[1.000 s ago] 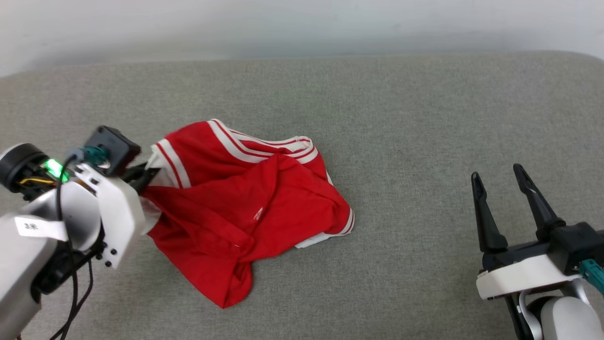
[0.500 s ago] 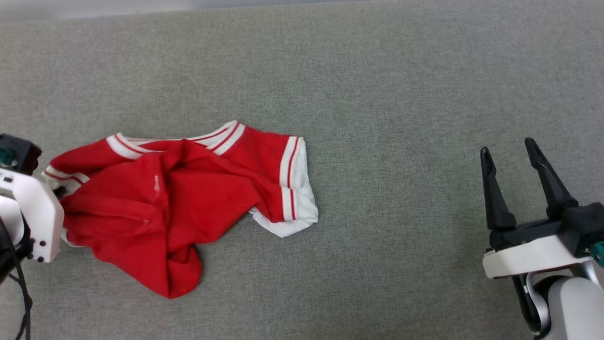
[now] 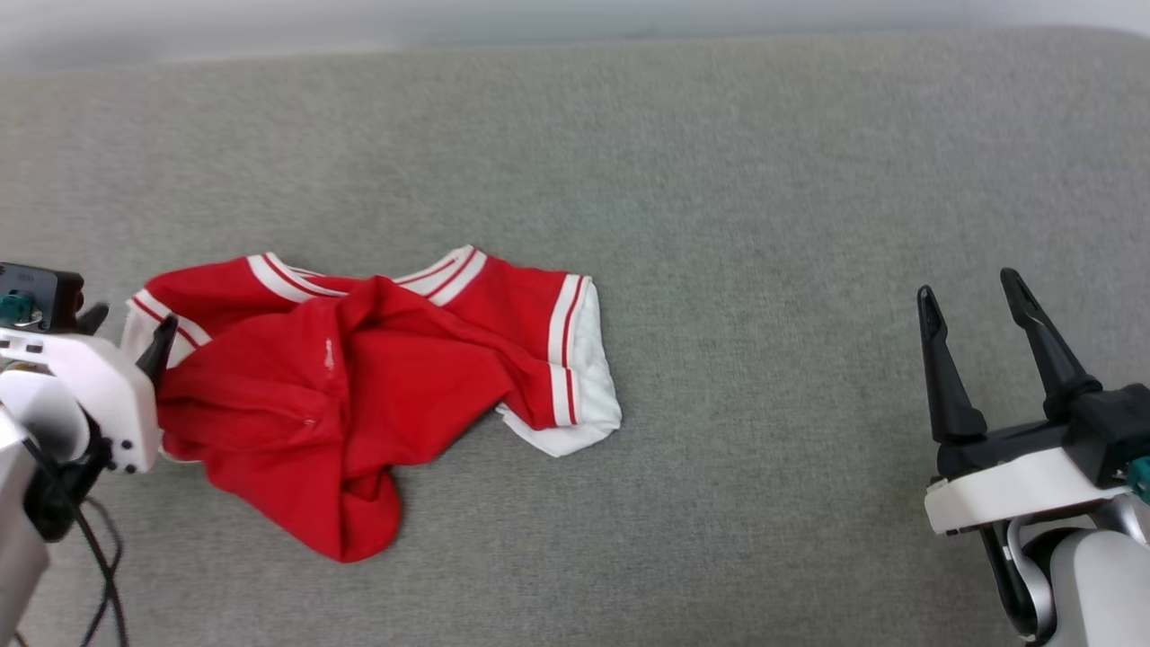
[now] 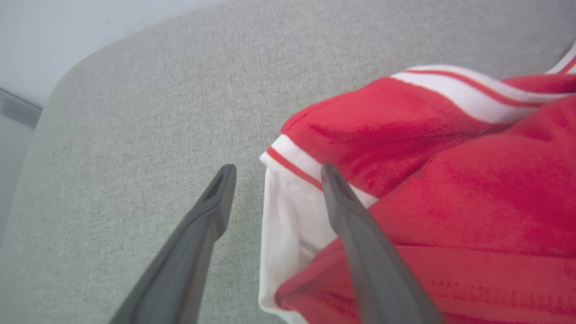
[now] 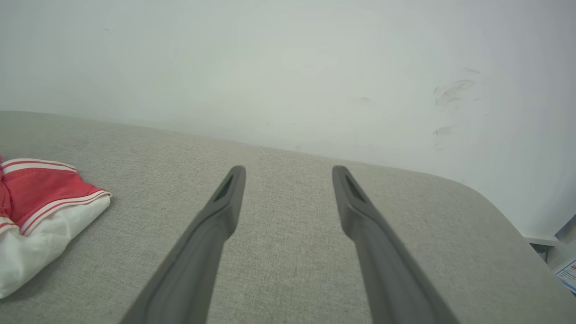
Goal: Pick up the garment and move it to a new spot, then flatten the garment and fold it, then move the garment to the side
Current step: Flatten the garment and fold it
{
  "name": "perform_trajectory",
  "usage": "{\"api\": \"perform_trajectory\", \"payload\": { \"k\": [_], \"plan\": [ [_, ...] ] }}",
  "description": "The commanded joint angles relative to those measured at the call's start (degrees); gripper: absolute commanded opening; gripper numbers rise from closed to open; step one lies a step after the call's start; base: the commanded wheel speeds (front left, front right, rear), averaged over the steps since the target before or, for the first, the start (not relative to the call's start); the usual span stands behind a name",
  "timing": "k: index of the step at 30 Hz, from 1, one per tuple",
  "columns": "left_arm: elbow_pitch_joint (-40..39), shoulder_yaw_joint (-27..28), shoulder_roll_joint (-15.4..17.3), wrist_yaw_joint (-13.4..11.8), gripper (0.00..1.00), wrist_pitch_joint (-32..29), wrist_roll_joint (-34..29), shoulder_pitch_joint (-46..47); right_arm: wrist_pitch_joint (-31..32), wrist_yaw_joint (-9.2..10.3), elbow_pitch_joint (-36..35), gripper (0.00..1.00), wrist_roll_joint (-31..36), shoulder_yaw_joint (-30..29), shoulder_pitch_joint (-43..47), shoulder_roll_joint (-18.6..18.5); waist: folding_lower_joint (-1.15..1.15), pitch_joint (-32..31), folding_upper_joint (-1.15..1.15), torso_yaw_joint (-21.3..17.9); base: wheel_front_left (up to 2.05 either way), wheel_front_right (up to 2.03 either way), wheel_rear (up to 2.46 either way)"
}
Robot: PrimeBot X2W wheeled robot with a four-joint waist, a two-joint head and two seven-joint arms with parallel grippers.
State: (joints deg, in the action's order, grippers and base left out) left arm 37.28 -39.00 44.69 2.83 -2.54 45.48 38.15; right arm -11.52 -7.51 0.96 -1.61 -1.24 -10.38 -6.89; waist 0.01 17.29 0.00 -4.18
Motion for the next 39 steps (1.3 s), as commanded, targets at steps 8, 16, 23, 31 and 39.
{"api": "perform_trajectory", "payload": {
  "k": [8,16,23,31,39],
  "plan": [
    [-7.22,1.78,-3.3,-8.91,1.0,13.69,-2.2,-7.35,1.93,0.04,-0.21,1.0,-2.64,0.38,1.7,-1.9,-0.01,-7.25,0.0,4.16,0.0,0.0,0.0],
    [-22.5,8.14,-5.85,-21.36,1.0,17.76,-6.7,-17.23,5.61,0.04,-1.4,1.0,-8.29,3.05,-2.91,-5.54,-0.01,-9.89,0.0,6.94,0.0,0.0,0.0],
    [-37.8,18.55,-11.47,-29.28,1.0,17.75,-18.37,-28.86,14.68,0.04,0.35,1.0,-15.99,9.51,-11.47,-10.5,-0.01,-9.35,0.0,9.37,0.0,0.0,0.0],
    [-42.59,25.3,-20.68,-27.74,1.0,17.74,-27.22,-36.63,35.93,0.04,4.98,1.0,-29.52,26.92,-24.36,-18.22,-0.01,-7.05,0.0,12.37,0.0,0.0,0.0],
    [-42.19,28.78,-26.88,-23.02,1.0,17.74,-31.9,-36.1,56.61,0.04,9.47,1.0,-40.78,41.55,-36.48,-23.8,-0.01,-3.6,0.0,15.31,0.0,0.0,0.0]
  ]
}}
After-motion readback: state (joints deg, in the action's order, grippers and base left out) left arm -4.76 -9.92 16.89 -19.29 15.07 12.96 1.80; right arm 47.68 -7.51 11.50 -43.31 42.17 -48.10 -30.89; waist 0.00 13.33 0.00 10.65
